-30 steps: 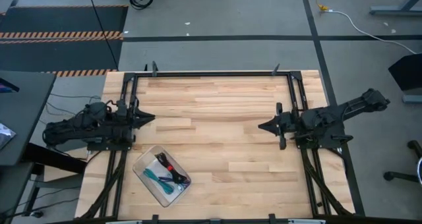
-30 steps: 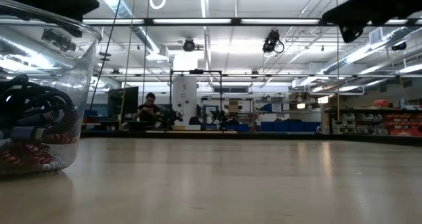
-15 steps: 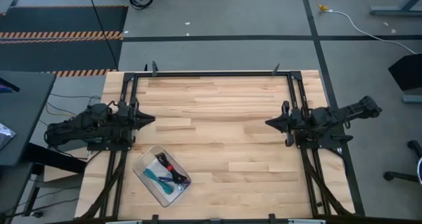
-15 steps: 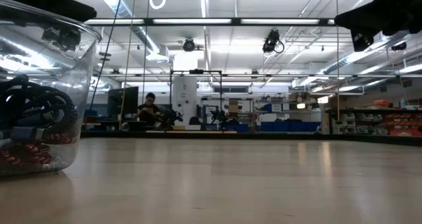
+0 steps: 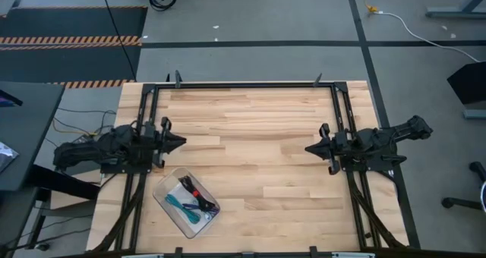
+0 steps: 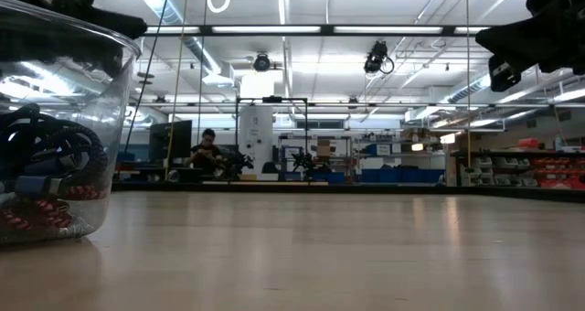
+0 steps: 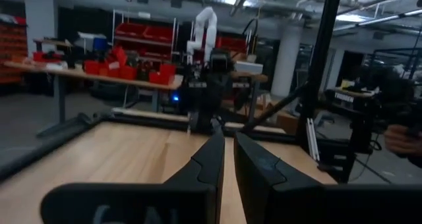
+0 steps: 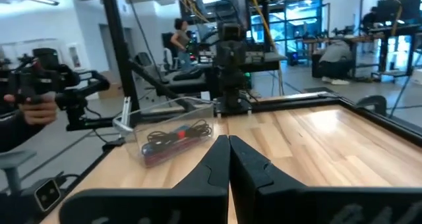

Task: Pick and place USB-C Cables
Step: Return to Home Position

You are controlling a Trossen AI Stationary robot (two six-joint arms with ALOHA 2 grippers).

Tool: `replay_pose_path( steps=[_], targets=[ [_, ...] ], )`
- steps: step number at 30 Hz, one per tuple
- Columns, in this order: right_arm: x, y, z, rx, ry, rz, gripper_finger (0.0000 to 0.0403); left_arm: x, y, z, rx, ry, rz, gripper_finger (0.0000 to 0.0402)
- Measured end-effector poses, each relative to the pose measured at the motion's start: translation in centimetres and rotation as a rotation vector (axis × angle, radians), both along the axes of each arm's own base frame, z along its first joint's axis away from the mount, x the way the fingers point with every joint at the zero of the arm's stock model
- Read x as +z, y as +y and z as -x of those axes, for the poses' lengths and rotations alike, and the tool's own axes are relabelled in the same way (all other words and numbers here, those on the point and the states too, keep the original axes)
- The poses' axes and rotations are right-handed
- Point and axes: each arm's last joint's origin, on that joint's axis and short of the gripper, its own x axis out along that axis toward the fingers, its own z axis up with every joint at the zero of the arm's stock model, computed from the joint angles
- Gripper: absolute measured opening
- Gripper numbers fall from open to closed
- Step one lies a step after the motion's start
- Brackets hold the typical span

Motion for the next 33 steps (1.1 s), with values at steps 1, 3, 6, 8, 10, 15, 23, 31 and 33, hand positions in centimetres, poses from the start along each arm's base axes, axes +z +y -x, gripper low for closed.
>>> replay_pose_path(
  steps=[1, 3, 6, 8, 10, 15, 23, 31, 33],
  targets=[
    [0.0, 0.0, 0.0, 0.009, -0.003, 0.009, 0.0005, -0.4, 0.0, -0.1, -0.003, 0.010, 0.005, 0.0040],
    [0.1, 0.1, 0.0, 0.022, -0.008, 0.027, 0.0005, -1.2, 0.0, -0.3, -0.019, 0.031, 0.018, 0.0040],
    [-0.1, 0.1, 0.0, 0.021, 0.003, 0.049, 0.0005, -1.4, 0.0, -0.3, -0.024, 0.053, 0.025, 0.0040],
    [-0.3, 0.0, 0.0, 0.005, 0.026, 0.054, 0.0005, -1.4, 0.0, -0.3, -0.024, 0.055, 0.023, 0.0040],
    [-0.4, -0.1, 0.0, -0.030, 0.036, 0.055, 0.0005, -1.4, 0.0, -0.3, -0.023, 0.047, 0.022, 0.0040],
    [-0.4, -0.2, 0.0, -0.064, 0.042, 0.039, 0.0005, -1.6, 0.0, -0.4, -0.012, 0.068, 0.050, 0.0040],
    [-0.5, -0.3, -0.1, -0.063, 0.055, 0.091, 0.0005, -1.7, 0.2, -0.4, 0.049, 0.076, 0.016, 0.0040],
    [-0.1, -1.0, -0.3, 0.012, 0.006, 0.100, 0.0003, -1.8, 0.0, -0.4, -0.004, 0.093, -0.035, 0.0040],
    [-0.2, -1.3, -0.3, -0.007, 0.011, 0.094, 0.0003, -1.8, 0.0, -0.4, -0.004, 0.093, -0.035, 0.0040]
  ],
)
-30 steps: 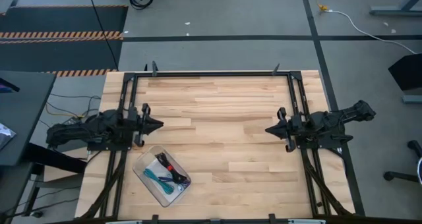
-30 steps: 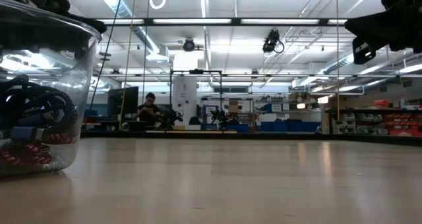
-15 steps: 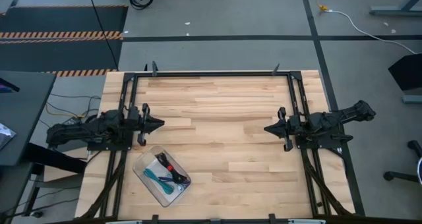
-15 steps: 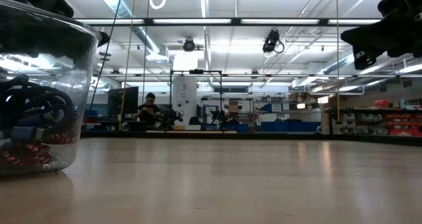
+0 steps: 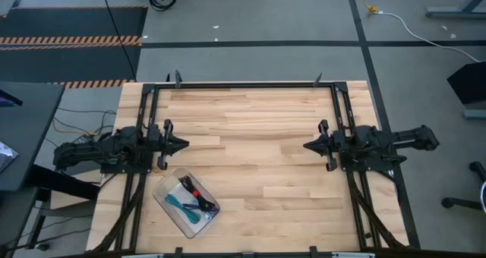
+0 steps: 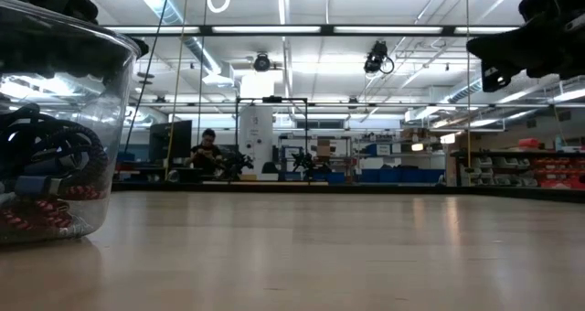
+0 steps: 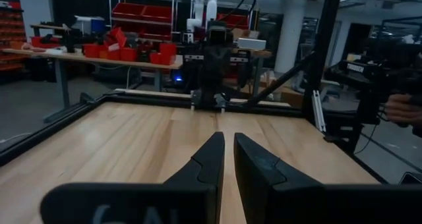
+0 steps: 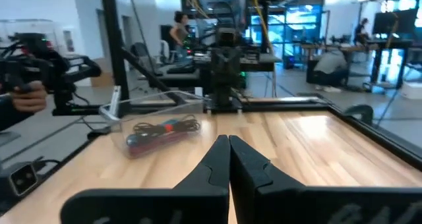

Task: Pick and place USB-C Cables
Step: Return to Home Position

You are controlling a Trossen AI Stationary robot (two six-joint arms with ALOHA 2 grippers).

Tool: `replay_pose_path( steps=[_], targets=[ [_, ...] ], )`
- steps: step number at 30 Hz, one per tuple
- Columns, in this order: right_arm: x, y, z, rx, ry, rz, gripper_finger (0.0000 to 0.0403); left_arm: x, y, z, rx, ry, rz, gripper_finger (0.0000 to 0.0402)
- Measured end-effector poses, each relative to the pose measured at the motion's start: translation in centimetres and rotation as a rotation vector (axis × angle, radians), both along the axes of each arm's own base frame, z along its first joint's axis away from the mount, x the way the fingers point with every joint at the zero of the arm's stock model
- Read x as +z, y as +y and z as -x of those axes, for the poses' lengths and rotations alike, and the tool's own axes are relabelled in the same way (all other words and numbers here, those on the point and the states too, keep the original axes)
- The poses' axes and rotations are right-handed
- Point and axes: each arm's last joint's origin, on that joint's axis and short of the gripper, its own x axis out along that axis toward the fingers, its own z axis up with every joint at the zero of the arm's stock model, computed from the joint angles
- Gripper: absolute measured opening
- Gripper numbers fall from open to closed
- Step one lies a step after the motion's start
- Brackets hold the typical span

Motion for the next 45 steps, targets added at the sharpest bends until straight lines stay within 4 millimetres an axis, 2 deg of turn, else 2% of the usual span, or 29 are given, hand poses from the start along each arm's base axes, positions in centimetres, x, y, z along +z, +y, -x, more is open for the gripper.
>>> replay_pose_path(
  steps=[7, 17, 45],
  targets=[
    [-0.70, -0.56, -0.06, -0.045, 0.074, -0.038, 0.0003, -0.30, 0.07, -0.03, 0.024, 0.032, -0.002, 0.0040],
    [-0.70, -0.66, -0.06, -0.066, 0.073, -0.053, 0.0012, -0.50, 0.11, -0.04, 0.042, 0.054, -0.060, 0.0041],
    [-0.68, -0.66, -0.06, -0.064, 0.071, -0.060, 0.0017, -0.26, 0.10, -0.03, 0.038, 0.028, -0.057, 0.0041]
  ],
)
